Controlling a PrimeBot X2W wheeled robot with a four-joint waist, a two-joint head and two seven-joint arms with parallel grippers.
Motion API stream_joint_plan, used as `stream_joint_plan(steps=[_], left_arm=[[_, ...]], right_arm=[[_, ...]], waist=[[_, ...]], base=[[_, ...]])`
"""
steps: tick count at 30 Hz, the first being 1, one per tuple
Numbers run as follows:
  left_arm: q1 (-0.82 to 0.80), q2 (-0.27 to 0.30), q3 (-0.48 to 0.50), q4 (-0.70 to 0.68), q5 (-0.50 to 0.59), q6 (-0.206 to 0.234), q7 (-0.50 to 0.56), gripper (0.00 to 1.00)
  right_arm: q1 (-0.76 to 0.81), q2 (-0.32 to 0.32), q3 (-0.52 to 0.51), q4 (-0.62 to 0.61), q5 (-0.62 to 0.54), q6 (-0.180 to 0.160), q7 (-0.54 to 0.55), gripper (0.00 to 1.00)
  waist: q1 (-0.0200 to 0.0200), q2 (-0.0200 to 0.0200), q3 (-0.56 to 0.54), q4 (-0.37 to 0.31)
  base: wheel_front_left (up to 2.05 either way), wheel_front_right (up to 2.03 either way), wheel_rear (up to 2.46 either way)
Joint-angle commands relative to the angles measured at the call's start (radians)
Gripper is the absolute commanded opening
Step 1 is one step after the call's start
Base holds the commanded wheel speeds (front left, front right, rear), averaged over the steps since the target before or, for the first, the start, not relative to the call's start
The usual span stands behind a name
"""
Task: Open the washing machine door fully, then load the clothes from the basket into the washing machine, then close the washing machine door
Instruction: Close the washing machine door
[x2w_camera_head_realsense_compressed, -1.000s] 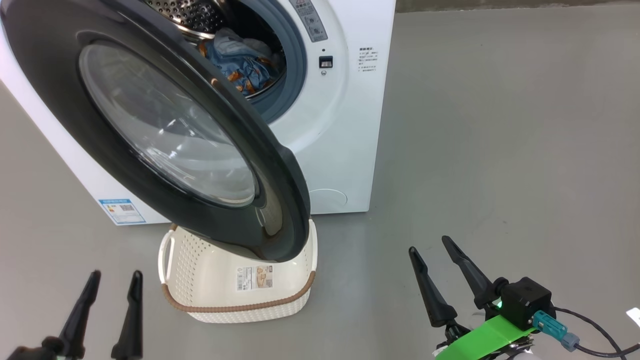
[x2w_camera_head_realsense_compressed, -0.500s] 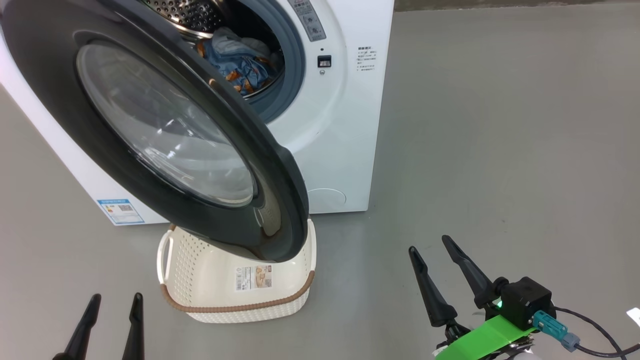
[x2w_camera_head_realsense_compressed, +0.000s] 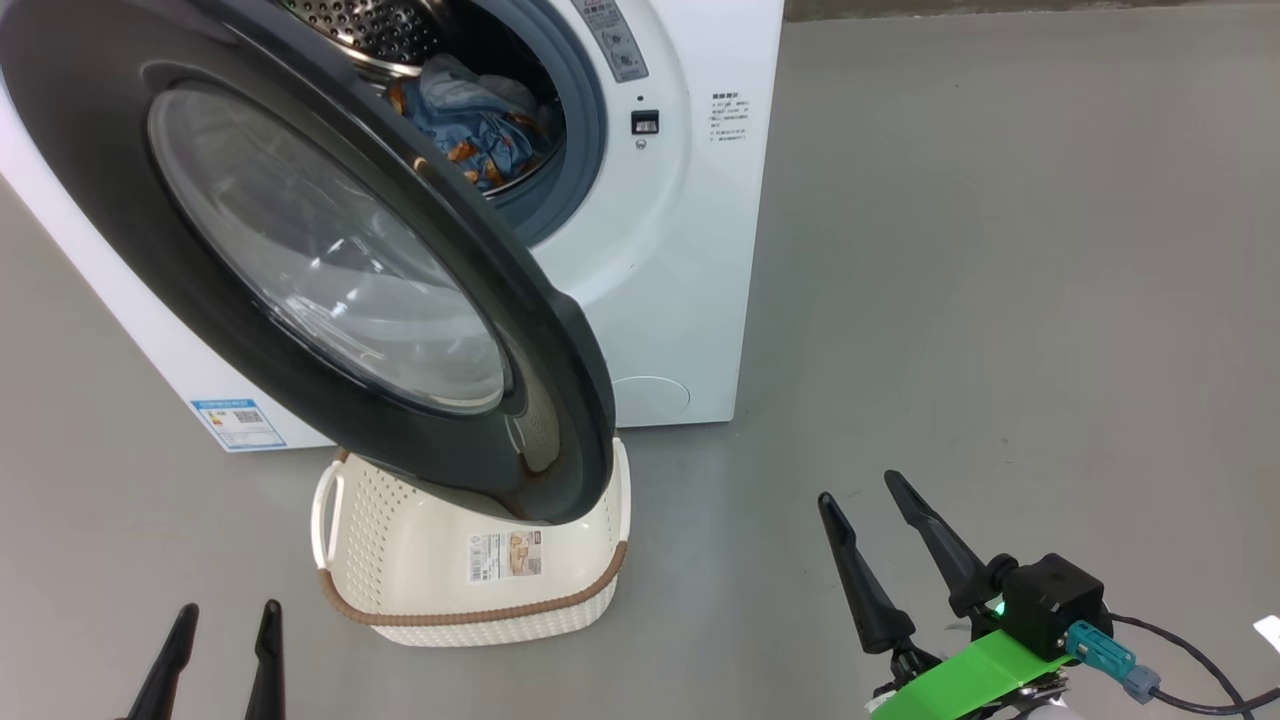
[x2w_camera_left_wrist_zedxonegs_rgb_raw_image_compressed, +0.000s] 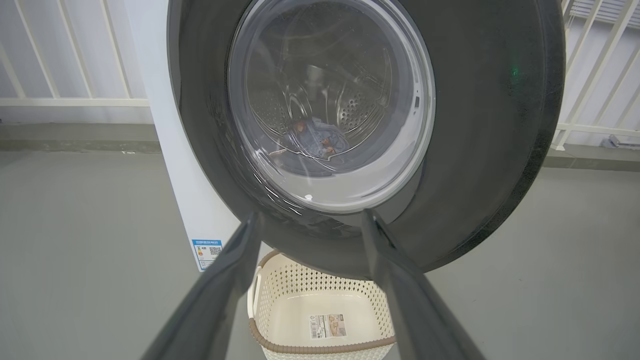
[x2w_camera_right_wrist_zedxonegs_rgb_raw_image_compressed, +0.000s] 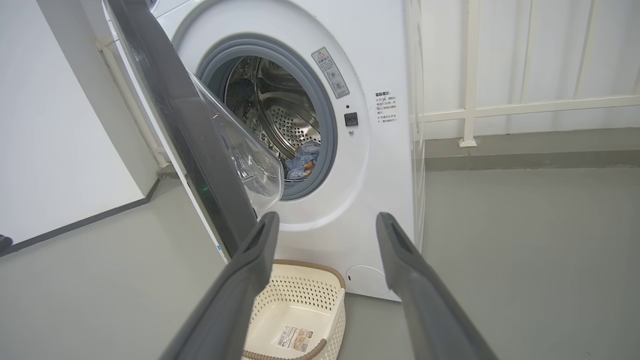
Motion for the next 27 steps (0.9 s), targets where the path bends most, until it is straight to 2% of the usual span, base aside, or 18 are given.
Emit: stream_joint_plan(steps=[1, 22, 23, 25, 26, 27], left_arm=[[-0.025, 0.011, 0.040, -0.018, 0.009, -0.003, -0.008, 1.00], [-0.021, 0.001, 0.061, -0.022, 0.017, -0.003, -0.008, 1.00], [-0.021, 0.000, 0.062, -0.022, 0.018, -0.003, -0.008, 1.00], [-0.020, -0.001, 0.065, -0.026, 0.023, -0.003, -0.008, 1.00], [-0.019, -0.002, 0.065, -0.027, 0.025, -0.003, -0.008, 1.00], [-0.019, -0.002, 0.066, -0.027, 0.026, -0.003, -0.008, 1.00]], right_arm=[[-0.010, 0.005, 0.020, -0.023, -0.012, 0.002, -0.005, 1.00], [-0.002, 0.005, 0.006, -0.022, -0.016, 0.002, -0.005, 1.00], [-0.001, 0.005, 0.005, -0.021, -0.016, 0.002, -0.005, 0.95], [0.002, 0.005, -0.001, -0.017, -0.015, 0.002, -0.005, 0.36], [0.004, 0.005, -0.002, -0.017, -0.014, 0.002, -0.005, 0.00], [0.006, 0.005, -0.003, -0.015, -0.013, 0.002, -0.005, 0.00]], waist=[[0.0000, 0.0000, 0.000, 0.000], [0.0000, 0.0000, -0.006, -0.003], [0.0000, 0.0000, -0.007, -0.003], [0.0000, 0.0000, -0.008, -0.003], [0.0000, 0.0000, -0.009, -0.003], [0.0000, 0.0000, -0.010, -0.003]], base=[[0.00, 0.00, 0.00], [0.00, 0.00, 0.00], [0.00, 0.00, 0.00], [0.00, 0.00, 0.00], [0.00, 0.00, 0.00], [0.00, 0.00, 0.00]])
